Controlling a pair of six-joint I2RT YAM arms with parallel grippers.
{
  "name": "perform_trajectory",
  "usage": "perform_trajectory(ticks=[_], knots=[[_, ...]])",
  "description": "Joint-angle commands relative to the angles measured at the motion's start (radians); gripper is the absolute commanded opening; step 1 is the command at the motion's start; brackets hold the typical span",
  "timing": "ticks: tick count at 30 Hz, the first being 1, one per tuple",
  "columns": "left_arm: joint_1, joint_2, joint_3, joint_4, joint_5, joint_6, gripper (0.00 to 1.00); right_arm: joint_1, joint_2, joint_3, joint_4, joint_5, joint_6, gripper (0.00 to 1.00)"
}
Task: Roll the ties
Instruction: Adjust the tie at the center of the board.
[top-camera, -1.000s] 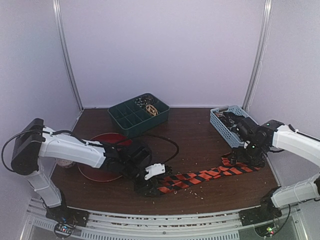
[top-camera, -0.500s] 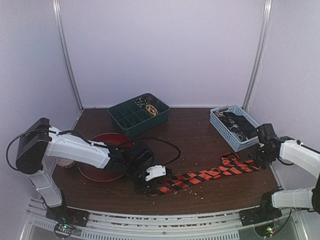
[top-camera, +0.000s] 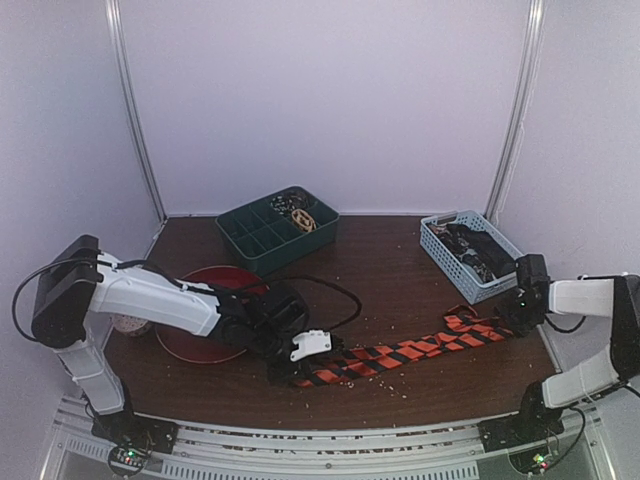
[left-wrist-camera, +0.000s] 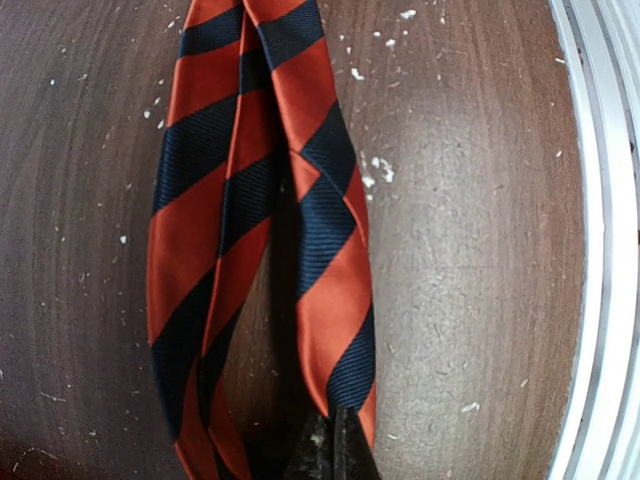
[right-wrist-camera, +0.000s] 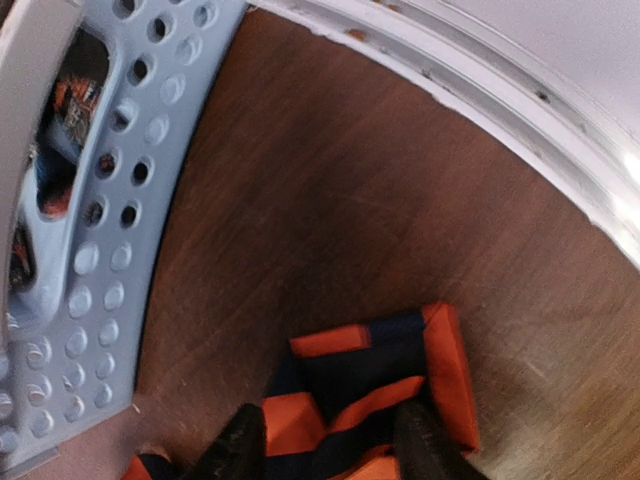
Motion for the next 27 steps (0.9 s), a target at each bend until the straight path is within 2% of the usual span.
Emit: perform_trajectory(ticks=[1,3,9,13,19,24,27], knots=[[0.0,-0.005,0.051,-0.043,-0.032,-0.009,0.0,-0.022,0.021,0.029,0.006,0.015,-0.011,0.34],[0.002,-0.023,0.06,-0.062,-0.061,-0.032,0.0,-0.029,0.016,0.049,-0.038,0.056,-0.032,0.21],[0.022,-0.104,0.065,-0.146,-0.091,-0.15,0.0,-0.073,-0.012,0.098,-0.18,0.197,-0.127,0.0],[0.071,-0.159,0.034,-0.182,-0.096,-0.246,0.0,-0.151,-0.023,0.09,-0.207,0.193,-0.163,0.0],[0.166,-0.263,-0.025,-0.206,-0.137,-0.342,0.0,-0.166,-0.054,0.131,-0.27,0.255,-0.188,0.0],[0.21,-0.324,-0.037,-0.3,-0.303,-0.45,0.0,-0.168,-0.083,0.124,-0.275,0.276,-0.172,0.0],[0.219,-0.335,-0.027,-0.348,-0.342,-0.49,0.0,-0.168,-0.078,0.117,-0.271,0.308,-0.17,0.0]])
